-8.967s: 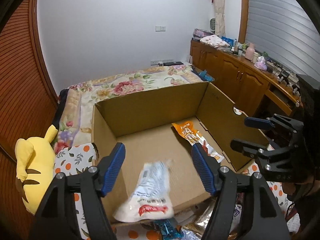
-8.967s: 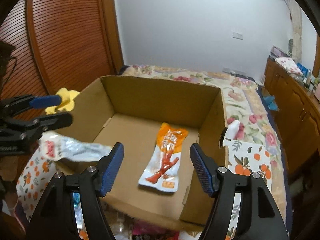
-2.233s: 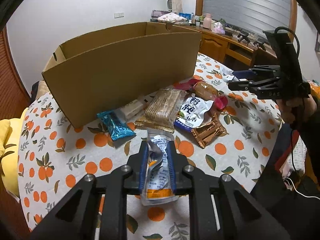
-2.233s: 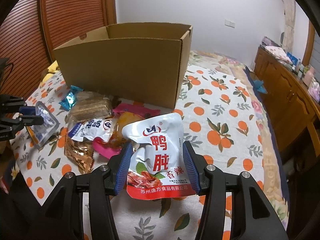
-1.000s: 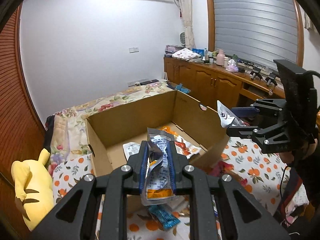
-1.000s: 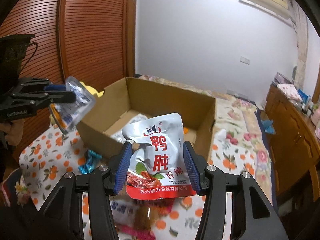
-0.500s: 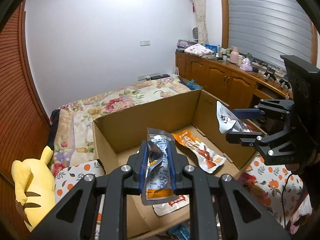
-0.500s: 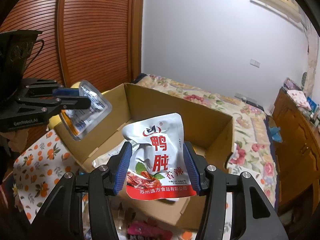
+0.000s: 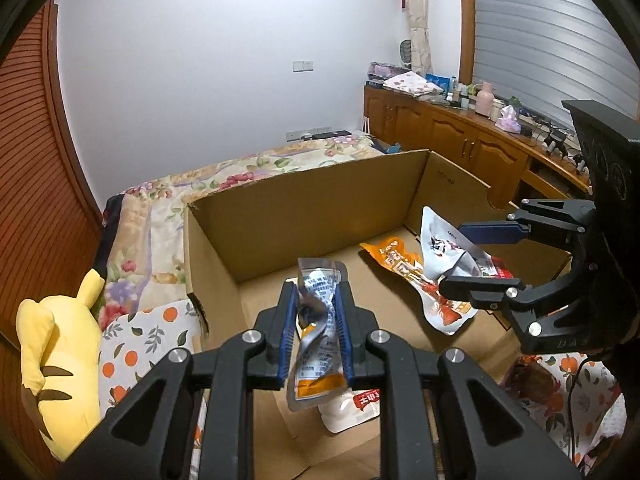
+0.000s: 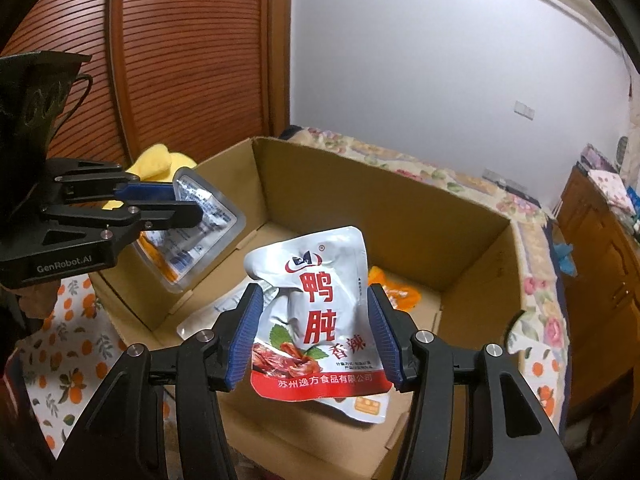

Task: Organize snacks
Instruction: 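Lift and carry both held packets over the cardboard box, then open both grippers to drop the packets into the box, then move the right gripper to the pink sausage bag while the left gripper approaches the blue candy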

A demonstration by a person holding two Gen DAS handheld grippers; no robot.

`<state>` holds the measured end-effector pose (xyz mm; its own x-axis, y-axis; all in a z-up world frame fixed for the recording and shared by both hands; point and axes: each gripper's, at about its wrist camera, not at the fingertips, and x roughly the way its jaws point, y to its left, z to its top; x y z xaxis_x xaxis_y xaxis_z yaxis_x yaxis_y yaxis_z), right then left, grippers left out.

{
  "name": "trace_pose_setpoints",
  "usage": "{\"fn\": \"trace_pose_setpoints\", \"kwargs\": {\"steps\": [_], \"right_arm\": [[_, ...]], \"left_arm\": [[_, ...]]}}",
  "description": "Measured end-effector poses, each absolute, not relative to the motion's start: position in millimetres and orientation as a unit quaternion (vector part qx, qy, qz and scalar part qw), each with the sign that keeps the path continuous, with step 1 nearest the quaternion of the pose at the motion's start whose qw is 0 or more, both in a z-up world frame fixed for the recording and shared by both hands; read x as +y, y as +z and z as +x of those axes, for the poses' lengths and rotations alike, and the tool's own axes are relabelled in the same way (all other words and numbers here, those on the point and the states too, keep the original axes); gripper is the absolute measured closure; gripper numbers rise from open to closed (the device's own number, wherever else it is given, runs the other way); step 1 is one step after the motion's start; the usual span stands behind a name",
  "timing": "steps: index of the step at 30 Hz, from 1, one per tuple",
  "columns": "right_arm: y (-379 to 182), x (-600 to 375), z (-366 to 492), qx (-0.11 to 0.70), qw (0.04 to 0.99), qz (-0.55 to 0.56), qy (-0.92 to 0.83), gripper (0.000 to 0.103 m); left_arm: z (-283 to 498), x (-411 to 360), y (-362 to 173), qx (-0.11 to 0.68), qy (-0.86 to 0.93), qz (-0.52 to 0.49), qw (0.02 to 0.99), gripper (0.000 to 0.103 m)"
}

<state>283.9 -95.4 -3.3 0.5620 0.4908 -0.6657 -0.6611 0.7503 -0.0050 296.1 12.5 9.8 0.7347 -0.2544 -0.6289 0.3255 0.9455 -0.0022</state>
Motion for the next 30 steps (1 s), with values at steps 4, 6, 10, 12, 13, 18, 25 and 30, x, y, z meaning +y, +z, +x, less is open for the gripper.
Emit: {"fn": "trace_pose_setpoints", "kwargs": {"steps": [4, 6, 10, 12, 13, 18, 25, 30], "right_arm": [[-7.1, -88.7, 284.6, 0.338, 0.870, -0.133, 0.333, 0.049], [-8.5, -87.1, 284.1, 0.340, 0.869, -0.134, 0.334, 0.048], [-11.0, -86.2, 286.5, 0.346, 0.865, -0.125, 0.341, 0.047], [-12.3, -85.3, 287.2, 0.349, 0.863, -0.124, 0.343, 0.046], [-12.8, -85.1, 287.7, 0.350, 0.863, -0.124, 0.342, 0.045], [-14.5, -87.6, 288.1, 0.355, 0.865, -0.117, 0.335, 0.044], [-3.7, -94.0, 277.6, 0.346, 0.871, -0.113, 0.329, 0.044], [13.4, -107.1, 254.4, 0.327, 0.881, -0.107, 0.324, 0.044]], "left_arm": [[296.1, 13.5, 9.4, 0.328, -0.150, 0.054, 0.931, 0.081], [295.8, 14.4, 9.4, 0.328, -0.147, 0.051, 0.932, 0.080], [293.2, 17.8, 7.7, 0.328, -0.144, 0.052, 0.932, 0.080], [292.1, 19.8, 7.5, 0.328, -0.144, 0.051, 0.932, 0.079], [291.7, 20.5, 7.7, 0.328, -0.144, 0.050, 0.932, 0.079], [284.1, 20.8, 11.2, 0.325, -0.144, 0.049, 0.933, 0.077], [264.5, 21.9, 20.4, 0.317, -0.145, 0.046, 0.936, 0.068], [242.7, 22.4, 30.1, 0.305, -0.147, 0.042, 0.940, 0.059]]}}
